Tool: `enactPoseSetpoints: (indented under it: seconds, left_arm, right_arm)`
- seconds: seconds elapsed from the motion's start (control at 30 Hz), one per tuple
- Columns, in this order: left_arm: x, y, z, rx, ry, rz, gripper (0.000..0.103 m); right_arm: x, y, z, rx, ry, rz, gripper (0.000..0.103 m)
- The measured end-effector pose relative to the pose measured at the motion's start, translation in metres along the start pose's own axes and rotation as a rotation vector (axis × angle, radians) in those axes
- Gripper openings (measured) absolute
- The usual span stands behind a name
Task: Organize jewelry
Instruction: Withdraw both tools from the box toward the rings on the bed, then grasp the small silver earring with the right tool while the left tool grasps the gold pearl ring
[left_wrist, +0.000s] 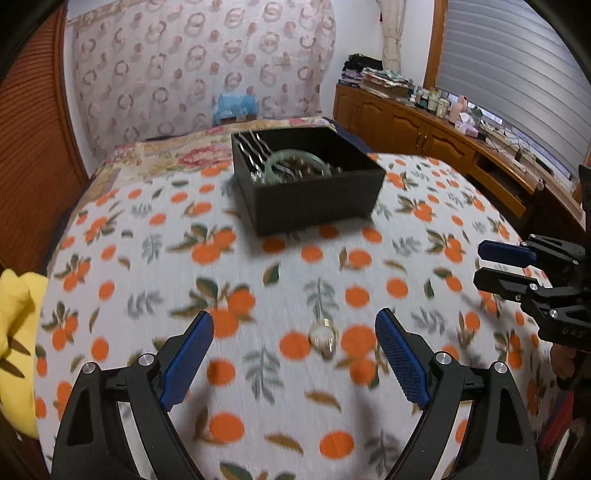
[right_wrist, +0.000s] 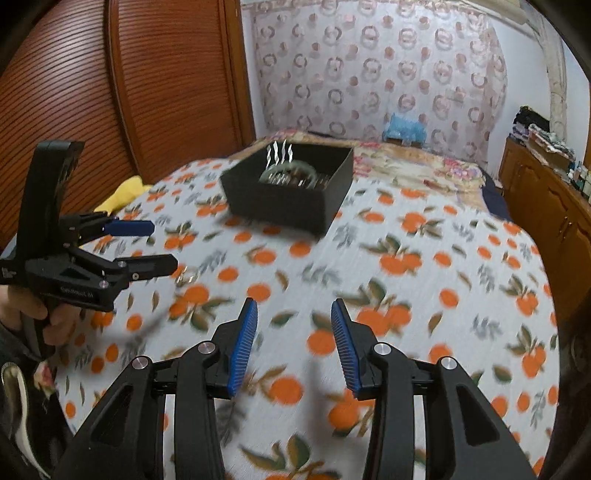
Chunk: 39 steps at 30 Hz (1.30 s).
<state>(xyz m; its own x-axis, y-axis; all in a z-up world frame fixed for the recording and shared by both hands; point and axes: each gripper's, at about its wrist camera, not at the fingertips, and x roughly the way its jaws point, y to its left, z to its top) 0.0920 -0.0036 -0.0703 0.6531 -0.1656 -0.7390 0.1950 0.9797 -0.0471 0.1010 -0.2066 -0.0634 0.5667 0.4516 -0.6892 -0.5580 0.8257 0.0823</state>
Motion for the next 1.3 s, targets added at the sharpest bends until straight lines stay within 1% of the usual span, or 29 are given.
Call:
enactPoseSetpoints:
  seconds: [0.1, 0.27, 0.37, 0.53, 0.6, 0.63, 0.67, 0.7, 0.8, 0.83, 0.97, 1.17, 1.2, 1.23, 1.3]
  left_arm:
    - [-0.003, 0.000, -0.010, 0.011, 0.015, 0.003, 0.086]
    - [-0.005, 0.002, -0.024, 0.003, 0.043, -0.021, 0.086]
    - [-0.007, 0.002, -0.028, -0.003, 0.044, -0.039, 0.086]
    - [-0.007, -0.003, -0.027, 0.009, 0.043, -0.047, 0.085]
    - [-0.005, -0.006, -0.027, 0.017, 0.045, -0.052, 0.084]
    - [-0.004, -0.007, -0.027, 0.022, 0.049, -0.053, 0.080]
    - [-0.001, -0.009, -0.026, 0.029, 0.056, -0.054, 0.079]
    - [0.000, -0.010, -0.026, 0.032, 0.059, -0.055, 0.078]
    - [0.005, -0.015, -0.025, 0.045, 0.067, -0.056, 0.074]
    - [0.007, -0.016, -0.024, 0.049, 0.070, -0.057, 0.073]
    - [0.013, -0.019, -0.020, 0.070, 0.071, -0.046, 0.070]
    - [0.019, -0.020, -0.012, 0.079, 0.069, -0.038, 0.050]
    - [0.020, -0.021, -0.011, 0.083, 0.068, -0.037, 0.045]
    - [0.020, -0.022, -0.010, 0.088, 0.066, -0.035, 0.037]
    - [0.021, -0.024, -0.010, 0.104, 0.064, -0.030, 0.027]
  right_arm:
    - [0.001, 0.009, -0.009, -0.022, 0.029, 0.013, 0.044]
    - [0.007, 0.020, -0.020, -0.059, 0.082, 0.037, 0.044]
    - [0.010, 0.025, -0.025, -0.085, 0.105, 0.043, 0.044]
    - [0.011, 0.027, -0.028, -0.102, 0.116, 0.037, 0.044]
    - [0.013, 0.028, -0.028, -0.109, 0.122, 0.040, 0.037]
    - [0.014, 0.028, -0.028, -0.115, 0.125, 0.040, 0.037]
    - [0.015, 0.030, -0.028, -0.124, 0.130, 0.038, 0.034]
    - [0.016, 0.032, -0.028, -0.135, 0.134, 0.035, 0.028]
    - [0.017, 0.036, -0.028, -0.169, 0.142, 0.025, 0.014]
    - [0.017, 0.036, -0.029, -0.174, 0.144, 0.028, 0.013]
    - [0.014, 0.034, -0.030, -0.166, 0.132, 0.033, 0.012]
    - [0.006, 0.029, -0.022, -0.149, 0.094, 0.028, 0.012]
    - [0.005, 0.028, -0.021, -0.149, 0.089, 0.025, 0.012]
    - [0.004, 0.028, -0.020, -0.148, 0.087, 0.023, 0.012]
    - [0.003, 0.027, -0.017, -0.146, 0.081, 0.022, 0.012]
